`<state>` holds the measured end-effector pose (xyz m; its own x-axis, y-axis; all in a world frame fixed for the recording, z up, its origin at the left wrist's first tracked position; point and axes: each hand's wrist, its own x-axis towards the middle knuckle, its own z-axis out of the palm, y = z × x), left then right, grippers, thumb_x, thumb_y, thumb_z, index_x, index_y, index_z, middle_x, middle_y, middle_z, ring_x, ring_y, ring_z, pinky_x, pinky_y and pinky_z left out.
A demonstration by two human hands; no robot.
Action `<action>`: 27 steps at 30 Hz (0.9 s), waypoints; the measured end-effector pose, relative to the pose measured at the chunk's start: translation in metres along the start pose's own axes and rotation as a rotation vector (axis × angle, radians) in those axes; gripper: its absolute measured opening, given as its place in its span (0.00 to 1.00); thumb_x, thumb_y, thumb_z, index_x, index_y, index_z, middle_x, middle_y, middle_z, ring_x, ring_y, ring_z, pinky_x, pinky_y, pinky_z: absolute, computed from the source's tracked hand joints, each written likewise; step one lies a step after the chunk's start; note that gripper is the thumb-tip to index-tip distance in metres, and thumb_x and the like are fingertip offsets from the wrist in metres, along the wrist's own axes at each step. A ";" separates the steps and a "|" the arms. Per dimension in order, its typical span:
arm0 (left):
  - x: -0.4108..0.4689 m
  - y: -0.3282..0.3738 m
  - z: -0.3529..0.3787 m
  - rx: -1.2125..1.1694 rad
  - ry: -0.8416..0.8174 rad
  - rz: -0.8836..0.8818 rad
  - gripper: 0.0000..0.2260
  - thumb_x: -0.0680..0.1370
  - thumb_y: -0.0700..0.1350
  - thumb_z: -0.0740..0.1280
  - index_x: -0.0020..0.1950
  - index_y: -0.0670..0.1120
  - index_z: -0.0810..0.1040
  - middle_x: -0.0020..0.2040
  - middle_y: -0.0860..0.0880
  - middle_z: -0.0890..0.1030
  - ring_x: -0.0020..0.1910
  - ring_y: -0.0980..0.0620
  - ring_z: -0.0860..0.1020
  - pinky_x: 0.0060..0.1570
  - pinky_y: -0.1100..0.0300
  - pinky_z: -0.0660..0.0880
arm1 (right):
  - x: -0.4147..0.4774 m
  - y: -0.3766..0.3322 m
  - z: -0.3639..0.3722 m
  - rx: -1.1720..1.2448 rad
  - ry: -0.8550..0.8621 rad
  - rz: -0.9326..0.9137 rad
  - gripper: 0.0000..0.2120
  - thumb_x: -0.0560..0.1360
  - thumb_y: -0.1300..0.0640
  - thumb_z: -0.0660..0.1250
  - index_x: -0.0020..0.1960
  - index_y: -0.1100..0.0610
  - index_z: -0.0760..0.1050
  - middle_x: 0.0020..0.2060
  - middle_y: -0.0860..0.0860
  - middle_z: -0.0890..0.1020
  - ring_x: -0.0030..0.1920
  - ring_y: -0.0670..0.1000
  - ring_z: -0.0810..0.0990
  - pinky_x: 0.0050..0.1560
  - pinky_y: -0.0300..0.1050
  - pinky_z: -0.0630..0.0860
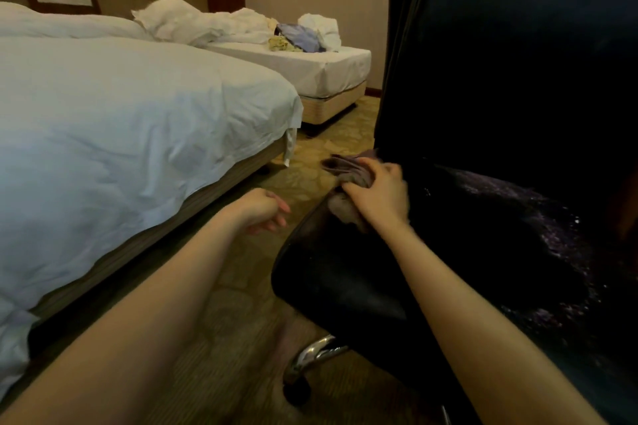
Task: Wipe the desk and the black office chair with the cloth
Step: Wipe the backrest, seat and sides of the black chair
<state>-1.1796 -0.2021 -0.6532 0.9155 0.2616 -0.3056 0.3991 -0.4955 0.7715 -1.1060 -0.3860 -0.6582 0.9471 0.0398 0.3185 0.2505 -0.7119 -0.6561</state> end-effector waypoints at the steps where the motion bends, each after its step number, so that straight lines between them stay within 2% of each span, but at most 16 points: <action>1: -0.003 0.000 -0.001 -0.001 0.005 -0.003 0.13 0.80 0.37 0.52 0.46 0.48 0.74 0.37 0.49 0.75 0.33 0.54 0.73 0.29 0.62 0.64 | 0.002 0.013 -0.010 -0.144 0.056 -0.003 0.26 0.71 0.44 0.68 0.67 0.43 0.69 0.65 0.53 0.68 0.62 0.59 0.69 0.61 0.52 0.70; 4: -0.006 -0.002 0.003 -0.023 0.023 -0.018 0.13 0.80 0.37 0.51 0.47 0.48 0.74 0.33 0.49 0.72 0.33 0.53 0.73 0.30 0.61 0.63 | 0.003 0.041 -0.026 -0.275 0.040 0.153 0.26 0.73 0.43 0.65 0.69 0.45 0.67 0.67 0.57 0.64 0.64 0.64 0.65 0.62 0.56 0.68; 5: -0.005 -0.003 0.005 -0.031 0.029 -0.026 0.13 0.80 0.38 0.52 0.48 0.48 0.74 0.33 0.49 0.71 0.32 0.52 0.73 0.31 0.61 0.64 | -0.002 0.042 -0.022 -0.322 0.003 0.149 0.26 0.72 0.43 0.65 0.69 0.46 0.68 0.66 0.58 0.64 0.64 0.64 0.65 0.61 0.57 0.68; 8: -0.006 0.000 0.008 -0.058 0.057 -0.037 0.10 0.81 0.39 0.54 0.48 0.48 0.73 0.32 0.49 0.70 0.31 0.53 0.72 0.30 0.61 0.65 | -0.032 0.019 0.003 -0.368 -0.051 -0.031 0.26 0.71 0.45 0.66 0.67 0.46 0.69 0.65 0.57 0.65 0.63 0.62 0.65 0.61 0.55 0.68; 12: -0.010 0.007 0.000 -0.092 0.210 -0.008 0.09 0.79 0.37 0.56 0.41 0.45 0.71 0.31 0.46 0.69 0.27 0.50 0.69 0.28 0.60 0.64 | -0.087 -0.027 0.040 -0.364 -0.143 -0.350 0.25 0.70 0.45 0.67 0.66 0.47 0.69 0.64 0.56 0.65 0.62 0.61 0.65 0.59 0.53 0.67; 13: -0.011 0.007 -0.004 -0.078 0.245 -0.001 0.10 0.79 0.38 0.56 0.40 0.45 0.71 0.31 0.46 0.69 0.28 0.49 0.69 0.28 0.59 0.63 | -0.098 -0.034 0.047 -0.365 -0.202 -0.443 0.25 0.70 0.46 0.67 0.66 0.48 0.70 0.64 0.56 0.65 0.62 0.61 0.65 0.59 0.53 0.67; 15: -0.013 0.004 -0.012 -0.064 0.267 -0.014 0.08 0.80 0.39 0.56 0.44 0.44 0.72 0.33 0.45 0.70 0.28 0.49 0.70 0.29 0.60 0.64 | -0.118 -0.043 0.056 -0.336 -0.437 -0.606 0.26 0.70 0.46 0.68 0.67 0.47 0.70 0.64 0.56 0.66 0.62 0.61 0.65 0.60 0.53 0.67; 17: -0.018 0.003 -0.016 -0.055 0.246 -0.042 0.06 0.81 0.39 0.55 0.49 0.43 0.71 0.33 0.45 0.71 0.29 0.49 0.71 0.31 0.60 0.64 | -0.126 -0.047 0.061 -0.217 -0.673 -0.647 0.26 0.70 0.45 0.69 0.66 0.46 0.71 0.62 0.55 0.70 0.61 0.60 0.69 0.60 0.53 0.70; 18: -0.020 0.004 -0.017 -0.057 0.235 -0.042 0.06 0.81 0.39 0.54 0.48 0.43 0.70 0.33 0.46 0.71 0.29 0.49 0.70 0.32 0.60 0.63 | -0.126 -0.046 0.060 -0.162 -0.706 -0.637 0.26 0.70 0.44 0.69 0.66 0.45 0.71 0.61 0.54 0.71 0.61 0.59 0.70 0.60 0.52 0.71; 20: -0.020 0.008 -0.018 -0.043 0.245 -0.017 0.08 0.80 0.39 0.54 0.42 0.45 0.69 0.34 0.45 0.72 0.30 0.49 0.70 0.33 0.60 0.63 | -0.116 -0.037 0.053 -0.084 -0.598 -0.574 0.26 0.68 0.43 0.69 0.66 0.45 0.73 0.60 0.53 0.72 0.60 0.58 0.72 0.60 0.49 0.72; 22: -0.018 0.013 -0.016 0.002 0.283 0.026 0.09 0.79 0.38 0.56 0.40 0.47 0.68 0.40 0.43 0.74 0.36 0.47 0.72 0.36 0.57 0.66 | -0.095 -0.030 0.040 0.012 -0.397 -0.472 0.28 0.65 0.41 0.68 0.64 0.45 0.74 0.59 0.52 0.74 0.58 0.56 0.74 0.57 0.46 0.73; 24: -0.016 0.017 -0.012 0.055 0.297 0.055 0.05 0.77 0.36 0.58 0.46 0.46 0.71 0.48 0.43 0.73 0.46 0.46 0.72 0.45 0.53 0.70 | -0.070 -0.025 0.024 0.010 -0.194 -0.360 0.27 0.67 0.42 0.68 0.65 0.44 0.73 0.61 0.52 0.72 0.59 0.57 0.73 0.58 0.46 0.71; 27: -0.016 0.017 -0.006 0.116 0.258 0.074 0.12 0.76 0.36 0.58 0.59 0.43 0.73 0.52 0.46 0.72 0.54 0.47 0.72 0.56 0.54 0.70 | -0.031 -0.012 0.007 -0.157 0.016 -0.103 0.26 0.70 0.45 0.67 0.68 0.46 0.69 0.67 0.54 0.66 0.63 0.60 0.68 0.61 0.51 0.67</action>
<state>-1.1878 -0.2102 -0.6319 0.9051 0.4162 -0.0871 0.3484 -0.6085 0.7130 -1.1365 -0.3740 -0.6650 0.9146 0.1077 0.3899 0.3101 -0.8056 -0.5049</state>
